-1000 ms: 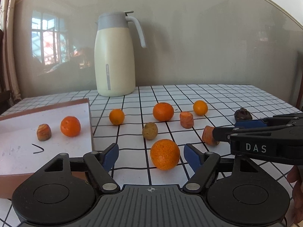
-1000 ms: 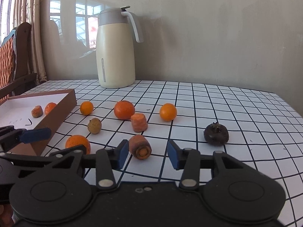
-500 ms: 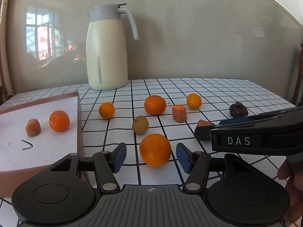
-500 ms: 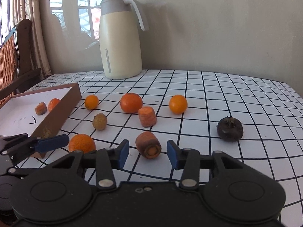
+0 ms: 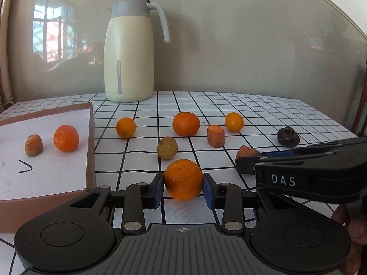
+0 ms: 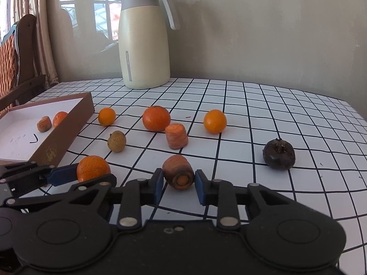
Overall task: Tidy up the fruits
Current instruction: 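Grasp a large orange with the left gripper while the right gripper grasps a carrot piece, then carry the orange and carrot piece into the brown box and release both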
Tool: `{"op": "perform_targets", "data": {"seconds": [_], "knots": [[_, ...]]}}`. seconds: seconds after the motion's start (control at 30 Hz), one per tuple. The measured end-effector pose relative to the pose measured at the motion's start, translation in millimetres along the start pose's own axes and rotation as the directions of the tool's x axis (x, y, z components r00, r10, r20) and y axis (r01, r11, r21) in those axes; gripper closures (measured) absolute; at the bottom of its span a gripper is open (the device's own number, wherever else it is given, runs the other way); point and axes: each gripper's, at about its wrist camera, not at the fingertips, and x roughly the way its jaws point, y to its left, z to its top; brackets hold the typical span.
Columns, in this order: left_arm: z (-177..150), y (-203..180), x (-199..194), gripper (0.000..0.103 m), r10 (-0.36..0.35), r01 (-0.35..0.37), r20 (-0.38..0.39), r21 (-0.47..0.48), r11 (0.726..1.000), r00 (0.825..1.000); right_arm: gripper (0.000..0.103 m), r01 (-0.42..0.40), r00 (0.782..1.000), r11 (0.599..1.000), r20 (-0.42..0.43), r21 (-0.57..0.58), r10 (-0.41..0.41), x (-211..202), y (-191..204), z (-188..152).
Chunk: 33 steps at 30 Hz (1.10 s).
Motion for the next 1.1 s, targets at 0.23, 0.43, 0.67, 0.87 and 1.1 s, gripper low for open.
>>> {"op": "perform_targets", "data": {"seconds": [0.23, 0.43, 0.67, 0.87, 1.1], "knots": [[3.2, 1.3, -5.4, 0.067, 0.0, 0.0, 0.016, -0.002, 1.0, 1.0, 0.082, 0.031, 0.999, 1.0, 0.018, -0.003, -0.03, -8.3, -3.0, 1.8], [10.8, 4.4, -23.6, 0.067, 0.001, -0.001, 0.053, 0.0, 1.0, 0.999, 0.082, 0.05, 0.997, 0.998, 0.058, -0.025, -0.049, -24.8, 5.1, 5.9], [18.2, 14.9, -50.7, 0.067, 0.006, -0.006, 0.088, -0.006, 1.0, 0.996, 0.082, 0.057, 0.993, 0.997, 0.103, -0.046, -0.052, -46.0, 16.1, 9.8], [24.5, 23.9, -77.8, 0.067, 0.017, -0.018, 0.137, 0.004, 1.0, 0.99, 0.082, 0.04, 0.99, 0.998, 0.139, -0.053, -0.032, -58.0, 28.0, 15.8], [28.5, 46.0, -100.1, 0.067, 0.057, -0.057, 0.169, -0.007, 0.998, 0.984, 0.082, -0.002, 0.982, 0.996, 0.189, -0.087, 0.019, -74.6, 53.0, 25.3]]}}
